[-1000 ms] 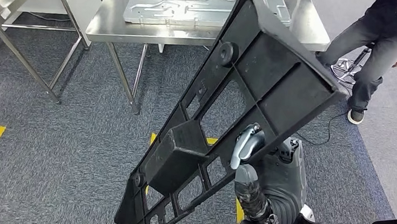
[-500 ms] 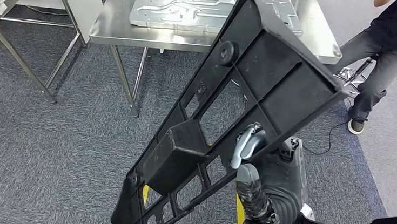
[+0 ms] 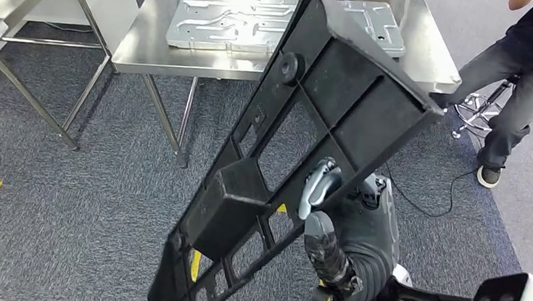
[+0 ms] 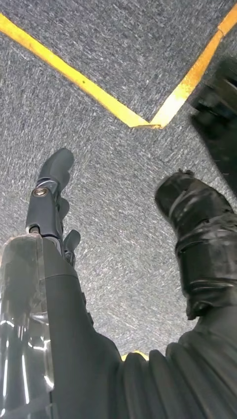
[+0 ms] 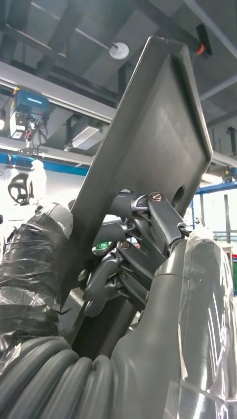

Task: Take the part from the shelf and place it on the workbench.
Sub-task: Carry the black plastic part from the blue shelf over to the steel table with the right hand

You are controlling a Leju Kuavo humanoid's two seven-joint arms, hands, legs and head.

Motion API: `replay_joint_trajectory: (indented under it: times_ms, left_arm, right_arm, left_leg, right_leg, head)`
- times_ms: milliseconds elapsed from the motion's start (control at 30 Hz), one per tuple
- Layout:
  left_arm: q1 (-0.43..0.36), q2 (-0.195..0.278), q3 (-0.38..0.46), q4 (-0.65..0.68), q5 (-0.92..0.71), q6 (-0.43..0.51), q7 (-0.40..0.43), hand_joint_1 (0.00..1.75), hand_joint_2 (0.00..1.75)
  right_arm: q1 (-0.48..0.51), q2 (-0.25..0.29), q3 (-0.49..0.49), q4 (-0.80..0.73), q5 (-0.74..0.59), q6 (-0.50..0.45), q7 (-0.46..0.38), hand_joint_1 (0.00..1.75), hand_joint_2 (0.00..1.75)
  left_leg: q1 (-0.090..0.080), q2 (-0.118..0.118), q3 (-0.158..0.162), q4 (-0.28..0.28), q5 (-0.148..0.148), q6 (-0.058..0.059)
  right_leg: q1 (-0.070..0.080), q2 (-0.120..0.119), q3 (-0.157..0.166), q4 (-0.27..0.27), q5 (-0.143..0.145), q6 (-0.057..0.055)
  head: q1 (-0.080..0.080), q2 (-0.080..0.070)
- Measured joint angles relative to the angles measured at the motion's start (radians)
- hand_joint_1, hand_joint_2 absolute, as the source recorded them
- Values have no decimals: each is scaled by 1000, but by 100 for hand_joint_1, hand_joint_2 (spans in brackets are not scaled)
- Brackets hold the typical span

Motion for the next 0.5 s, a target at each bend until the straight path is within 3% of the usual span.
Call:
replay_joint_trajectory:
  times_ms: [33,67,133,200,300,367,433,500]
  left_arm:
    - [2,0,0,0,0,-1,0,0,175]
    - [3,0,0,0,0,-1,1,0,175]
    - [3,0,0,1,0,-1,1,0,175]
    - [2,0,0,1,0,-1,2,0,175]
    - [2,0,0,2,-2,-1,3,0,175]
    - [2,0,0,2,-5,0,3,0,175]
    - [2,0,0,2,-8,3,3,0,175]
    - [2,0,0,2,-9,7,2,0,175]
  right_arm:
    - [0,1,0,3,0,0,0,173,175]
    - [0,3,0,6,0,1,0,173,175]
    - [-1,4,0,10,0,1,0,173,175]
    - [-5,6,0,13,0,1,0,173,175]
    - [-10,9,0,18,0,-2,-2,173,175]
    - [-10,8,-1,19,-3,-7,-7,173,175]
    - [-6,5,-6,19,-10,-14,-13,173,175]
    - [5,0,-13,19,-18,-20,-16,173,175]
  left_leg:
    - [2,1,-22,17,15,-2]
    - [3,3,-26,-3,47,-3]
    - [4,4,13,-123,136,-1]
    - [-1,3,53,-219,171,5]
    - [-5,2,66,-241,160,20]
    - [-2,1,81,-252,155,33]
    - [-1,2,97,-260,146,44]
    - [-5,3,109,-259,134,51]
  right_leg:
    - [-1,0,8,0,-7,1]
    - [-1,1,18,1,-15,2]
    - [-3,3,38,1,-32,8]
    - [-1,5,46,1,-46,20]
    - [2,6,52,-9,-55,36]
    - [2,5,46,17,-74,45]
    - [4,5,-11,127,-118,48]
    - [5,5,-97,254,-148,48]
  head:
    - [0,0]
    - [0,0]
    - [0,0]
    - [0,0]
    - [1,0]
    - [5,0]
    - [9,0]
    - [10,0]
